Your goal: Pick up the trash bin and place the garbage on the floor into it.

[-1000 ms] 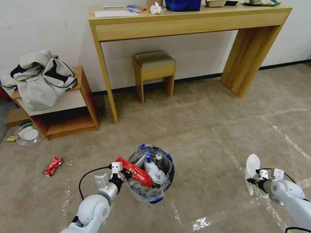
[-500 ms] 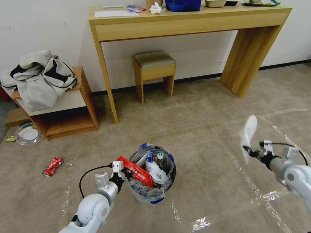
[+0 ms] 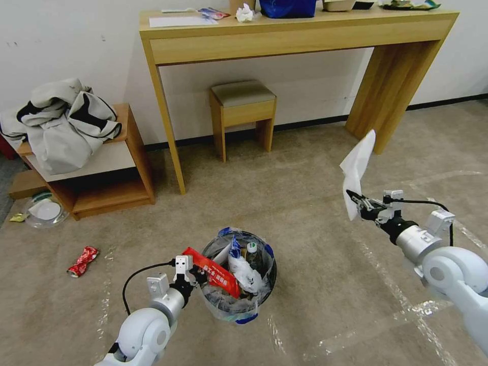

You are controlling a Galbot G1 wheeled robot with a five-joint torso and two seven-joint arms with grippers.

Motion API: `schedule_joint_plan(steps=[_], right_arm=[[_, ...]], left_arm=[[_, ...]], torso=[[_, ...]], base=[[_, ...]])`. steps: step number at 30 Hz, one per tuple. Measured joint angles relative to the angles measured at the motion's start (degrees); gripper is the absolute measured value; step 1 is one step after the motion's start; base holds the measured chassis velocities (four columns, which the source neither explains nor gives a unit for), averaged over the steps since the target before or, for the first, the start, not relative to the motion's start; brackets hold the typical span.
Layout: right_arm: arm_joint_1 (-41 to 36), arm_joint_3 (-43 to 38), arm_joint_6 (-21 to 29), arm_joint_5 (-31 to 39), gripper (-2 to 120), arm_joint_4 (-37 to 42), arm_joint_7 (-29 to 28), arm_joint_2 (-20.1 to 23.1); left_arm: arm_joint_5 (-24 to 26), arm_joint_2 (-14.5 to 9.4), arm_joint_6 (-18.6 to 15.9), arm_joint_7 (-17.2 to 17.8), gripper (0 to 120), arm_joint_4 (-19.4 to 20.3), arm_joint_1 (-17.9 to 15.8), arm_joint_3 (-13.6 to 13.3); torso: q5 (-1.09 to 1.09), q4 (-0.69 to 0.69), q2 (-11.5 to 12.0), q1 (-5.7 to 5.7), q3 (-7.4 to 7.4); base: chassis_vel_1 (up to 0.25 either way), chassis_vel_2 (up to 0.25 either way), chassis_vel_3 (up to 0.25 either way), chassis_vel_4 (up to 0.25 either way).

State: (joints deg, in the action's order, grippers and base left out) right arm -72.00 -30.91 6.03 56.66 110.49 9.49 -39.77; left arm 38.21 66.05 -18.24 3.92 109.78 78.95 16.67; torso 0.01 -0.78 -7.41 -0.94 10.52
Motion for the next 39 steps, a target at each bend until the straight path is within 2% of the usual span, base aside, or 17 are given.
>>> schedule_joint_plan(steps=[4,10,22,32,39], right_arm=[[0.1,2.5,-2.9,-3.3,0,3.4,1.3,-0.5],[0.7,6.3,-4.7,-5.6,0,5.5,2.1,-1.2],[3.8,15.6,-8.1,-14.1,0,4.4,5.9,-1.3],[3.8,21.9,-8.9,-22.3,0,2.1,8.0,-5.1],[3.7,25.0,-9.4,-25.0,0,1.1,8.8,-6.9]], left_arm=[[0.0,0.0,-0.4,0.1,1,0.5,0.1,-0.4],[-0.1,0.0,-0.7,0.4,1,0.8,0.0,-0.7],[0.0,-0.2,-1.1,0.5,1,1.5,0.1,-1.1],[0.0,0.6,-1.5,0.8,1,2.9,1.1,-1.9],[0.0,1.2,-1.9,1.4,1,3.5,1.0,-2.6]], torso=[[0.00,0.00,0.0,0.00,0.00],[0.00,0.00,0.0,0.00,0.00],[0.00,0.01,0.0,0.00,0.00],[-0.01,0.01,0.0,0.00,0.00],[-0.01,0.00,0.0,0.00,0.00]], base=[[0.000,0.000,0.000,0.000],[0.000,0.000,0.000,0.000],[0.000,0.000,0.000,0.000],[0.000,0.000,0.000,0.000],[0.000,0.000,0.000,0.000]])
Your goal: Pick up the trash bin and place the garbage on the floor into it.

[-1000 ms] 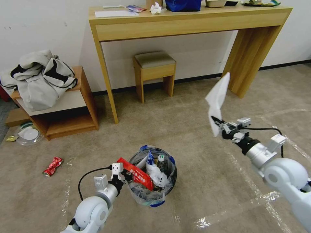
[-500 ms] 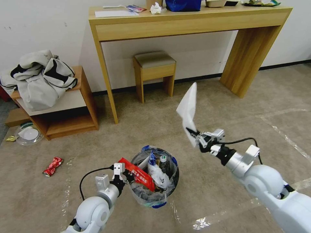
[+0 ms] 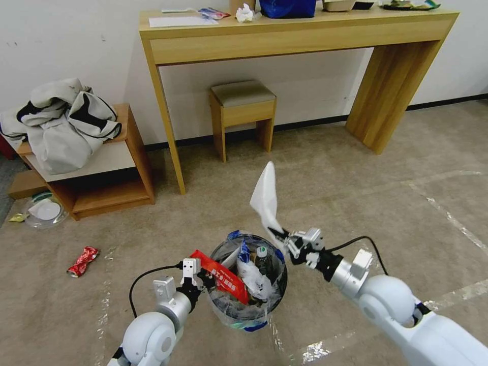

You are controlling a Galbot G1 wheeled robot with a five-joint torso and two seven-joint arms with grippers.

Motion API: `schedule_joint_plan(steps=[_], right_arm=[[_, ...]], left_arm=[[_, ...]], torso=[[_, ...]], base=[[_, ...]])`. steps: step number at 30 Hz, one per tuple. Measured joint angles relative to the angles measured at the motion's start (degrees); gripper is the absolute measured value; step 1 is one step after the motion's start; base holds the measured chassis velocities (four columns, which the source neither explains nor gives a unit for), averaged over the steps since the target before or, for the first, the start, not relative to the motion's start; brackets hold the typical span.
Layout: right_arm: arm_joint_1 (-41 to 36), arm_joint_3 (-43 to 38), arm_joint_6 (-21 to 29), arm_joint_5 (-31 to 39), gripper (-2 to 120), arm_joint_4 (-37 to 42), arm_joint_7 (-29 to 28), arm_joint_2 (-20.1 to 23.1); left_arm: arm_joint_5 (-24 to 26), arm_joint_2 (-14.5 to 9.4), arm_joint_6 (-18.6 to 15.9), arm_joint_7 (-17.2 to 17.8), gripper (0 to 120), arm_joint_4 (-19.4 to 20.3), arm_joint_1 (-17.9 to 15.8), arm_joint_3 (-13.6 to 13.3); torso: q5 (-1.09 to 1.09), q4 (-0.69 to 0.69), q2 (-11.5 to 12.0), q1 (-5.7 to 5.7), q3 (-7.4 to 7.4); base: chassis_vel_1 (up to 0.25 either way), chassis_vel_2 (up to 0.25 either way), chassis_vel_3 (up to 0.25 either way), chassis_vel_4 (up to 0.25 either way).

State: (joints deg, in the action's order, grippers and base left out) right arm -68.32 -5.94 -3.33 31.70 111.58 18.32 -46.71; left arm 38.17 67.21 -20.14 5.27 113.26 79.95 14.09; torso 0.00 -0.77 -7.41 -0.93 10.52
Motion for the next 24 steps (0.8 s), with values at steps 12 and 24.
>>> schedule_joint_plan(steps=[12,24], right_arm=[[-0.7,2.8,0.3,-2.0,0,-0.4,0.3,-1.7],[-2.0,2.8,0.8,-2.9,0,0.2,0.3,-1.8]], left_arm=[[0.1,0.3,-0.1,0.0,1,0.3,0.1,-0.7],[0.3,0.3,0.0,0.0,1,-0.2,-0.5,-1.0]], torso=[[0.00,0.00,0.0,0.00,0.00],[0.00,0.00,0.0,0.00,0.00]], base=[[0.000,0.000,0.000,0.000],[0.000,0.000,0.000,0.000]])
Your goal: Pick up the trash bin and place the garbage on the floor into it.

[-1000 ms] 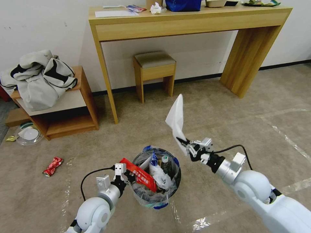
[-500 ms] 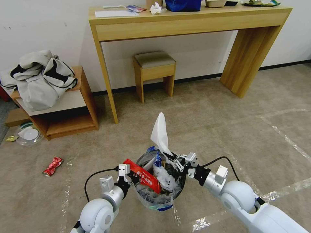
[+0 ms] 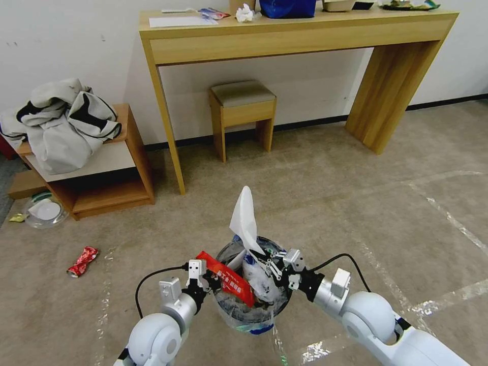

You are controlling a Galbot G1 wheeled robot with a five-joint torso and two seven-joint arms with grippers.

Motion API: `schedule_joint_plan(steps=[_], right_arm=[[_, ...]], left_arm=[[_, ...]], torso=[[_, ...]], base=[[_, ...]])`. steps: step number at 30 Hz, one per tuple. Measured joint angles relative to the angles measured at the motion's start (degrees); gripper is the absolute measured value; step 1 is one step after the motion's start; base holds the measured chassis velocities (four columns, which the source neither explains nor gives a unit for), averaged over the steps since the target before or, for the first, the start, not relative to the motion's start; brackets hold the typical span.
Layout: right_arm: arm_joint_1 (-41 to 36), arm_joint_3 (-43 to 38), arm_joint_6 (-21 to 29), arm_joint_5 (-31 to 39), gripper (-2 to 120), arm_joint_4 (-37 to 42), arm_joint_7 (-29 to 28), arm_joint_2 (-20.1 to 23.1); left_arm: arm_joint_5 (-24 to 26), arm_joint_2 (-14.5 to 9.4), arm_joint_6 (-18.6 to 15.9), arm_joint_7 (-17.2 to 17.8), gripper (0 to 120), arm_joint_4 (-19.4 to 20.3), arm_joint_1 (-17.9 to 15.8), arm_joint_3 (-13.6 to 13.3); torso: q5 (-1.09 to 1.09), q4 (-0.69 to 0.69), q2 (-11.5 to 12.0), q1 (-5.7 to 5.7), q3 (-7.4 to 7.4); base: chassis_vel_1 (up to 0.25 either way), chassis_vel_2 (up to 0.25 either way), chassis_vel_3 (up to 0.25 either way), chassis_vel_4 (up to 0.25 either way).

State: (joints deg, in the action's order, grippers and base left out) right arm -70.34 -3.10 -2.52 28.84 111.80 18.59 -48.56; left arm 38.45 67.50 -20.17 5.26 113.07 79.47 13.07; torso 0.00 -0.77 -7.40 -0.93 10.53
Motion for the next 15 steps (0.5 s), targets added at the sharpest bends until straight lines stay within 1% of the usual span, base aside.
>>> schedule_joint_plan(steps=[5,15], right_arm=[[-0.4,1.1,-0.2,-1.2,0,-1.1,0.2,-0.7],[-0.4,2.3,-1.0,-1.8,0,-3.5,0.5,-1.5]], left_arm=[[0.4,0.2,0.0,0.0,1,0.2,-0.1,0.1],[1.6,0.4,0.0,0.4,1,0.9,0.0,1.1]], torso=[[0.00,0.00,0.0,0.00,0.00],[0.00,0.00,0.0,0.00,0.00]], base=[[0.000,0.000,0.000,0.000],[0.000,0.000,0.000,0.000]])
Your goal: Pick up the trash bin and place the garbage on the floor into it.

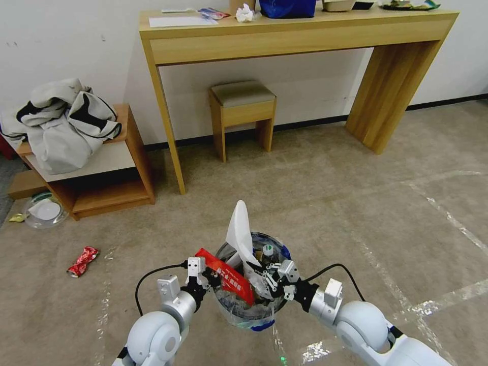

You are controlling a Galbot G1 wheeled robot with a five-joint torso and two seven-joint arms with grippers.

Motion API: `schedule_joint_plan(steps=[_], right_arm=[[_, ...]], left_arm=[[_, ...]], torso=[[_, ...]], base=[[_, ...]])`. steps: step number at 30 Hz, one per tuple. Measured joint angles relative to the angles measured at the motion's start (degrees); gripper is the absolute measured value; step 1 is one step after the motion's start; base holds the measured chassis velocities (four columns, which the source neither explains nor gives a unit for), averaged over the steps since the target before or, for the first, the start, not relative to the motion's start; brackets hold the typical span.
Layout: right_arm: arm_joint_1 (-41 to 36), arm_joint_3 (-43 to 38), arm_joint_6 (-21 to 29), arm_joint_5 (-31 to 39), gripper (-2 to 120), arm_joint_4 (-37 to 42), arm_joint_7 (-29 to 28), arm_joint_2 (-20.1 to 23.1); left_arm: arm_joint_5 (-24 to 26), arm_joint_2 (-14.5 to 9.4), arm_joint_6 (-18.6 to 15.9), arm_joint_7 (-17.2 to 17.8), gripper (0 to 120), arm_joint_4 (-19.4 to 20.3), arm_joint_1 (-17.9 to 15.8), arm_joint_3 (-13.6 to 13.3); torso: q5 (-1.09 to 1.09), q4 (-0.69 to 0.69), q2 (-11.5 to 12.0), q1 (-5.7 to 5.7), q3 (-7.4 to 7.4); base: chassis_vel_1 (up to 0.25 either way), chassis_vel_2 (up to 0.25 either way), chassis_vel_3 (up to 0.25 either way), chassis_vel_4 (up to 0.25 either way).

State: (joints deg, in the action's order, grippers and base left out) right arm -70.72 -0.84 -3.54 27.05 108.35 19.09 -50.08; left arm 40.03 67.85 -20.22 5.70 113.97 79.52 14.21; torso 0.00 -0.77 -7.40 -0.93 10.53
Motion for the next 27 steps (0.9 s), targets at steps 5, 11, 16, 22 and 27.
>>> schedule_joint_plan(steps=[5,11,16,22,27], right_arm=[[0.0,0.6,-0.3,-0.3,0,-0.8,0.1,-0.1],[0.2,0.7,-0.9,-0.6,0,-1.8,0.2,-0.6],[0.5,0.7,-1.0,-0.7,0,-2.0,0.4,-0.4],[0.8,0.6,-1.0,-0.7,4,-2.3,0.5,-0.3],[0.7,0.6,-1.0,-0.7,18,-2.1,0.3,-0.3]], left_arm=[[0.7,0.1,-0.2,0.5,1,0.1,-0.3,0.1],[1.0,0.1,-0.3,0.5,1,0.1,-0.4,0.3],[1.3,0.1,-0.3,0.5,1,0.1,-0.5,0.3],[1.4,0.2,-0.4,0.5,1,0.1,-0.6,0.2],[1.4,0.1,-0.5,0.5,1,0.1,-0.6,0.2]], torso=[[0.00,0.00,0.0,0.00,0.00],[0.00,0.00,0.0,0.00,0.00],[0.00,0.00,0.0,0.00,0.00],[0.00,0.00,0.0,0.00,0.00],[0.00,0.00,0.0,0.00,0.00]], base=[[0.000,0.000,0.000,0.000],[0.000,0.000,0.000,0.000],[0.000,0.000,0.000,0.000],[0.000,0.000,0.000,0.000],[0.000,0.000,0.000,0.000]])
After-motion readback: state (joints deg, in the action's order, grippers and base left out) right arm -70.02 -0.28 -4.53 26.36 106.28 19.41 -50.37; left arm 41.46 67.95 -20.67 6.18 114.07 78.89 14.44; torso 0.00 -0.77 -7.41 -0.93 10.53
